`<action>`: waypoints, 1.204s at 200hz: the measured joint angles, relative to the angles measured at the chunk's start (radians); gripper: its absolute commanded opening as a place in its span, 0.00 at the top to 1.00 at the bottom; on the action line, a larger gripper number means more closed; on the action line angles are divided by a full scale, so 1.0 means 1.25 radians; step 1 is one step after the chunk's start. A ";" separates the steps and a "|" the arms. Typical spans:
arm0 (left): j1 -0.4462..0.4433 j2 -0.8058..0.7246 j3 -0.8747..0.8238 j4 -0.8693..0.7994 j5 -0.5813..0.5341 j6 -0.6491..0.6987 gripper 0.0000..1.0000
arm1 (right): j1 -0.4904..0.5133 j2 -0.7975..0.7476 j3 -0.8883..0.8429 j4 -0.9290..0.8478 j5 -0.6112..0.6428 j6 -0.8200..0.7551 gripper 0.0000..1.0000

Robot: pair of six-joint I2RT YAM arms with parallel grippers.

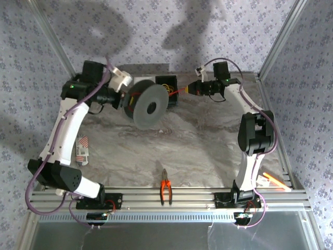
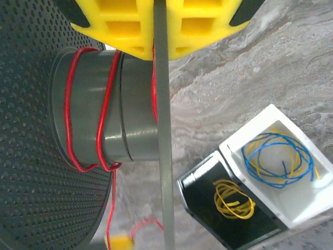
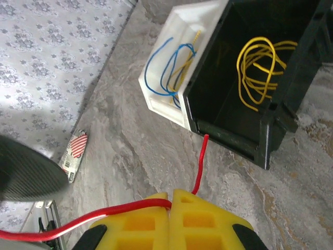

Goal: Wrap the cables

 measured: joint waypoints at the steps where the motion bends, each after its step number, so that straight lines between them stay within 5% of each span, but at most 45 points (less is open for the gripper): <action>1: -0.003 0.000 0.000 -0.001 -0.004 0.002 1.00 | 0.000 0.000 0.003 -0.003 0.000 0.000 1.00; 39: -0.141 0.102 0.066 -0.042 -0.245 0.047 1.00 | 0.014 -0.001 0.080 -0.081 0.010 -0.034 1.00; 90: -0.207 0.248 0.089 -0.043 -0.479 0.050 1.00 | 0.083 -0.031 0.101 -0.209 0.103 -0.118 1.00; 149: -0.269 0.328 0.165 -0.070 -0.615 0.052 1.00 | 0.145 -0.097 0.075 -0.264 0.221 -0.188 1.00; 241: -0.252 0.479 0.356 -0.144 -0.771 -0.035 1.00 | 0.229 -0.227 -0.050 -0.192 0.110 -0.157 1.00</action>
